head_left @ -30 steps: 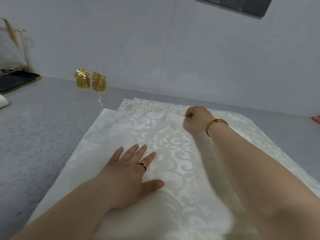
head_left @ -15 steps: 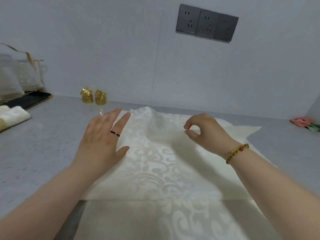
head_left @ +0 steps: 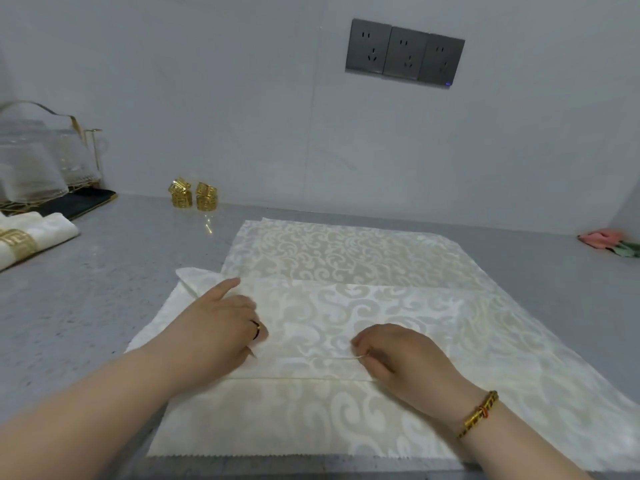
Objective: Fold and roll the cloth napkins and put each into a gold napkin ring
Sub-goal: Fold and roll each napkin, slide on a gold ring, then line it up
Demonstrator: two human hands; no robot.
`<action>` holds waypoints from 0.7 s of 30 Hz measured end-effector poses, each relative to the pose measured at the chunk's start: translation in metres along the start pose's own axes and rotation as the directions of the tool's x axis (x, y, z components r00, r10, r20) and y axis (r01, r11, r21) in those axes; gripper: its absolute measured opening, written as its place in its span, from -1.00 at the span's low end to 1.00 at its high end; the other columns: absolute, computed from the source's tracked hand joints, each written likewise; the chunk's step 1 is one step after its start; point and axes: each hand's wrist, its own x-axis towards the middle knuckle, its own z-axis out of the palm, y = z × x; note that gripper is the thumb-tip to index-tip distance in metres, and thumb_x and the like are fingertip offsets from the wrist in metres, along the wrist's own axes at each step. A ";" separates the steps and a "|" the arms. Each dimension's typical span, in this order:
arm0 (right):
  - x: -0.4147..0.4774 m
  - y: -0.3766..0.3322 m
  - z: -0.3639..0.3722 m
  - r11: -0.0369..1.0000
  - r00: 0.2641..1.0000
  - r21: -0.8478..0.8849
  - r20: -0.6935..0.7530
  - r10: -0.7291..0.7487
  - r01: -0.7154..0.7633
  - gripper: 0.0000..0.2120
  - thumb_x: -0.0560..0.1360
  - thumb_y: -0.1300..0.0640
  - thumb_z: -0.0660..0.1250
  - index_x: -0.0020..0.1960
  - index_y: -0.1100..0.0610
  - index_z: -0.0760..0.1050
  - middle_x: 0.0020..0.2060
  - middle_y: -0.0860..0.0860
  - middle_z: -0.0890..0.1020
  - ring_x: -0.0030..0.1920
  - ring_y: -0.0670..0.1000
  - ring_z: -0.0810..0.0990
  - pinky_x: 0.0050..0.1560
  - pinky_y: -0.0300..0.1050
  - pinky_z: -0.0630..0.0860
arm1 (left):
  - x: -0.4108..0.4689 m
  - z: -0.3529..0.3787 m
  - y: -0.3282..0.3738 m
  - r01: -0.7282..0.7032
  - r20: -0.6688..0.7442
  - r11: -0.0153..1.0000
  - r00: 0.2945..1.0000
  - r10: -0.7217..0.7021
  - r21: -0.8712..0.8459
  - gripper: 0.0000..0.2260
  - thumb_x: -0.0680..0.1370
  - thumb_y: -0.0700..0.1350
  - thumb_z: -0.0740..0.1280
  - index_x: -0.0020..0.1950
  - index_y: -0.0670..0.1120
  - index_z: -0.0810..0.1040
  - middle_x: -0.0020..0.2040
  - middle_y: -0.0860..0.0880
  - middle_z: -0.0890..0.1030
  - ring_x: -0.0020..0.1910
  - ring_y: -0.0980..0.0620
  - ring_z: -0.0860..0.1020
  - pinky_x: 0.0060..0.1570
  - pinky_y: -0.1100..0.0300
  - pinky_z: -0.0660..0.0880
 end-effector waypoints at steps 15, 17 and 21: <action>-0.013 0.032 -0.007 0.944 0.984 -0.330 -0.173 -0.036 -0.024 -0.70 0.05 0.22 0.55 -0.24 0.09 0.60 -0.29 -0.04 0.66 -0.30 0.03 0.66 -0.22 -0.11 0.56 | -0.061 0.008 -0.027 0.222 -0.151 0.966 0.959 -0.241 -0.134 -0.54 0.51 0.06 0.06 -0.42 0.00 0.64 -0.38 0.11 0.63 -0.43 0.12 0.60 -0.19 0.25 0.42; -0.020 0.044 -0.020 0.917 0.971 -0.386 -0.237 0.004 -0.098 -0.78 0.09 0.22 0.48 -0.27 0.10 0.61 -0.31 -0.01 0.67 -0.31 0.08 0.66 -0.24 -0.07 0.56 | -0.069 0.015 -0.024 0.244 -0.196 0.943 0.937 -0.290 -0.226 -0.37 0.59 0.16 -0.10 -0.38 0.01 0.64 -0.36 0.13 0.64 -0.42 0.12 0.60 -0.39 0.18 0.55; -0.034 0.064 -0.045 0.910 0.913 -0.353 -0.404 0.064 -0.220 -0.74 0.09 0.42 0.30 -0.30 0.20 0.63 -0.31 0.11 0.68 -0.27 0.16 0.67 -0.25 -0.06 0.57 | -0.076 0.023 -0.020 0.298 -0.207 0.895 0.903 -0.377 -0.331 -0.33 0.58 0.24 -0.13 -0.31 -0.02 0.67 -0.28 0.10 0.67 -0.33 0.08 0.62 -0.43 0.10 0.58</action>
